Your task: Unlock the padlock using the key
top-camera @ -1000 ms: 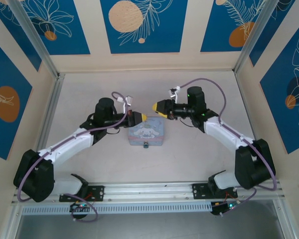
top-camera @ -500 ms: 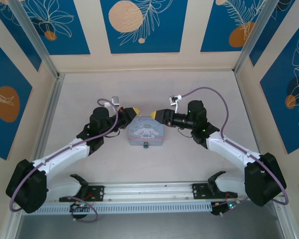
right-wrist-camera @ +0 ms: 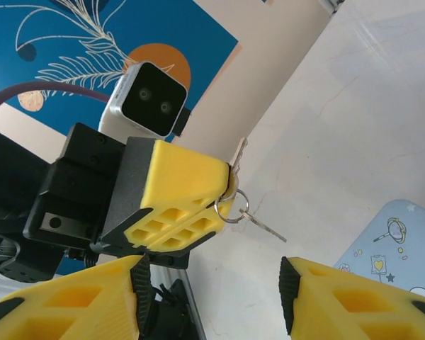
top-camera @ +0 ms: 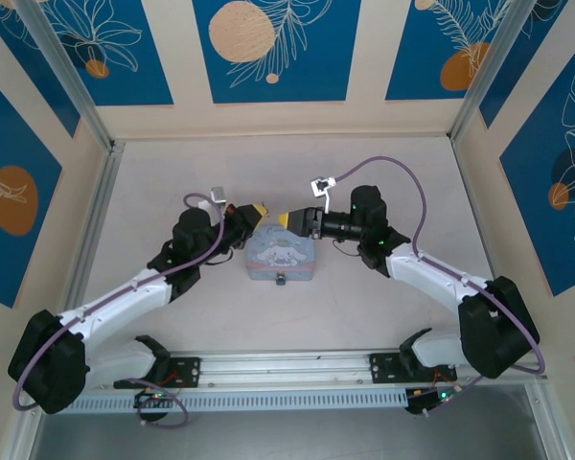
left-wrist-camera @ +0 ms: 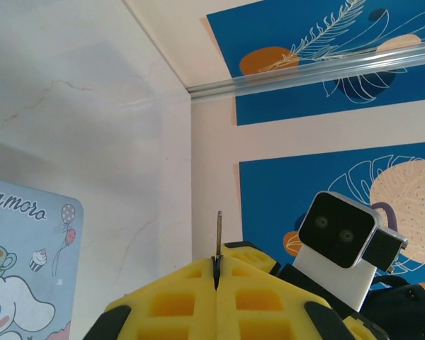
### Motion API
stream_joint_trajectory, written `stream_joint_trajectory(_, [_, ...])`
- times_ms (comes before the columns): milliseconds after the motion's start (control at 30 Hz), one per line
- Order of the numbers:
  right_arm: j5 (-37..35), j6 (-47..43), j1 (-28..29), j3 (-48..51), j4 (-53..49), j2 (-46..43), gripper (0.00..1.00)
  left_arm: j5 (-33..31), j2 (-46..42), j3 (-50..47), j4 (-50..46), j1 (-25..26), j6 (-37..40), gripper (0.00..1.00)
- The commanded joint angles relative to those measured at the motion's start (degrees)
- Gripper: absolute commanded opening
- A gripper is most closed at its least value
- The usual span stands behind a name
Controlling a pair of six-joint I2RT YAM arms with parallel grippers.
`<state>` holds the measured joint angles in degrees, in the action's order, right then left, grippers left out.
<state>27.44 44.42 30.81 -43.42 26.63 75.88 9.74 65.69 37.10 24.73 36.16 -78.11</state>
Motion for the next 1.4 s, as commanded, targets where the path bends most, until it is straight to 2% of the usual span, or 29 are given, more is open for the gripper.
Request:
stream_joint_trajectory(0, [0.8,-2.0,0.5,-1.9,2.8,2.1,0.53,-1.3,0.9,0.6,2.4,1.2,-1.9,0.0])
stream_joint_trajectory(300, [2.7,-1.3,0.8,-4.4,6.0,7.0,0.52,-2.4,2.7,1.8,3.3,2.6,-2.9,0.0])
stream_joint_trajectory(933, [4.1,0.6,1.3,0.8,10.9,8.1,0.38,-4.3,2.7,2.4,3.9,3.0,-4.0,0.0])
stream_joint_trajectory(1367, [3.1,-1.3,1.1,-2.6,6.4,9.3,0.35,-4.0,2.7,2.3,3.8,3.3,-4.7,0.0])
